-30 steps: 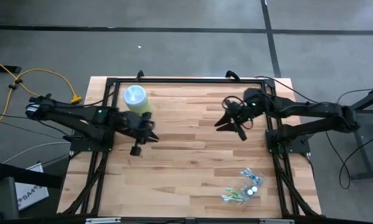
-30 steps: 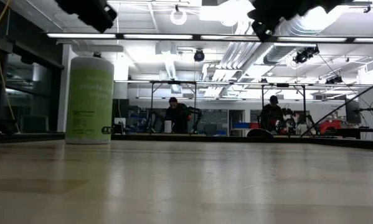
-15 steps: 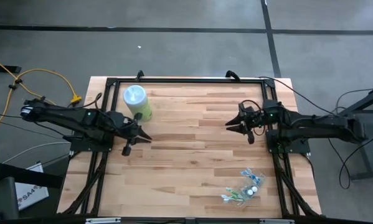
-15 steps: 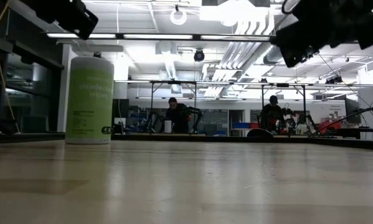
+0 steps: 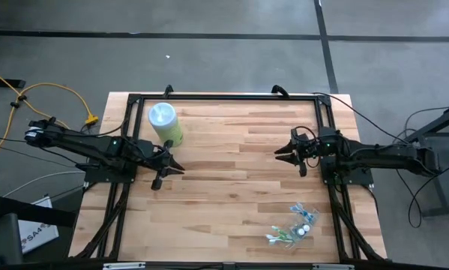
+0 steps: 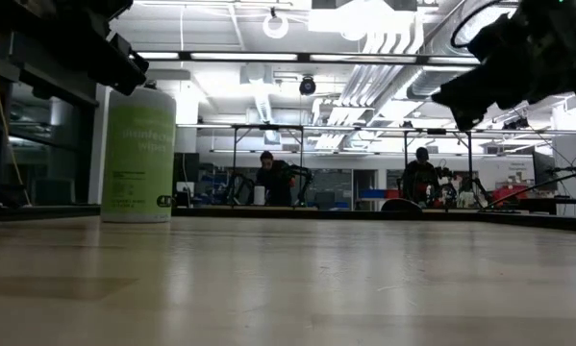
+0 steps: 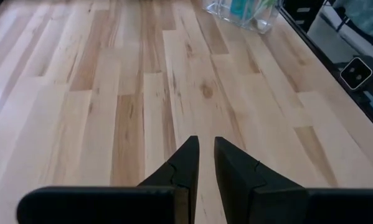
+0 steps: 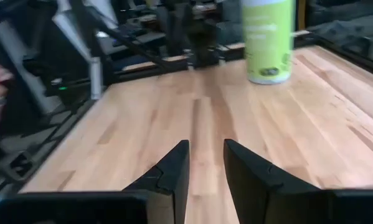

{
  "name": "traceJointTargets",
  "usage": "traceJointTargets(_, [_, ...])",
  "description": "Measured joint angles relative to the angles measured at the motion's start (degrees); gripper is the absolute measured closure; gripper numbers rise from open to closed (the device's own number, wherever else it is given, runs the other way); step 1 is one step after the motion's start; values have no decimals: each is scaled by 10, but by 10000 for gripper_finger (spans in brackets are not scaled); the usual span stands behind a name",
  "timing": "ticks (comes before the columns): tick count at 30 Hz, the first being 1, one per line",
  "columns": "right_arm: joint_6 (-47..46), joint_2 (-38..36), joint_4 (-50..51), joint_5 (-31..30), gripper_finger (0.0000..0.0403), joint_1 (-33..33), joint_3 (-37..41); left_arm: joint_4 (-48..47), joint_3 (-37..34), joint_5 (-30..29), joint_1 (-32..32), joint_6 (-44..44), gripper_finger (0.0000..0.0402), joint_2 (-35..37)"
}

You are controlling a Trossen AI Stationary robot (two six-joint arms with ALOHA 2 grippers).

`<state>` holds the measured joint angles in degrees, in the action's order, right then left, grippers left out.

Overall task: Pick & Place toothbrushing station
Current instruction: Return to Home Position

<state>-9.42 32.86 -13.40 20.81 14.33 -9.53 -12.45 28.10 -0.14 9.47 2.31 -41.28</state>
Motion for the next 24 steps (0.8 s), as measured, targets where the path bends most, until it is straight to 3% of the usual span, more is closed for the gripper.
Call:
traceJointTargets(10, [-29,-47,-82,-28,312,0,89,28,-21,0,-2,11,358,0])
traceJointTargets(24, [-9,-115,-42,-20,312,1,91,33,-21,0,-2,18,358,0])
